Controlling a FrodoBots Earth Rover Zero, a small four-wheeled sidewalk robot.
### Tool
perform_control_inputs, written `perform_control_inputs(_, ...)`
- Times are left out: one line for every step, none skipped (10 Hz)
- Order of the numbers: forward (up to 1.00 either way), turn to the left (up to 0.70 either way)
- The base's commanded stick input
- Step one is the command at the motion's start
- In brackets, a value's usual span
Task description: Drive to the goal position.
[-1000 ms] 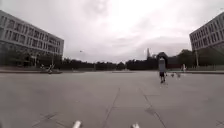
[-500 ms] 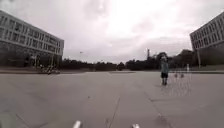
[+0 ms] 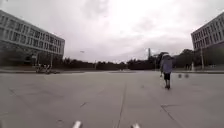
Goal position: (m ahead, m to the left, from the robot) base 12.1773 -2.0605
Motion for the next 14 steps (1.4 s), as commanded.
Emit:
perform_control_inputs(0.70,-0.30)
perform_control_inputs(0.70,-0.33)
perform_control_inputs(0.70,-0.32)
perform_control_inputs(0.70,-0.24)
perform_control_inputs(0.63,-0.02)
perform_control_inputs(0.10,0.00)
perform_control_inputs(0.06,0.00)
perform_control_inputs(0.07,0.00)
perform_control_inputs(0.07,0.00)
perform_control_inputs(0.07,0.00)
perform_control_inputs(0.06,0.00)
perform_control_inputs(0.07,0.00)
perform_control_inputs(0.07,0.00)
perform_control_inputs(0.06,0.00)
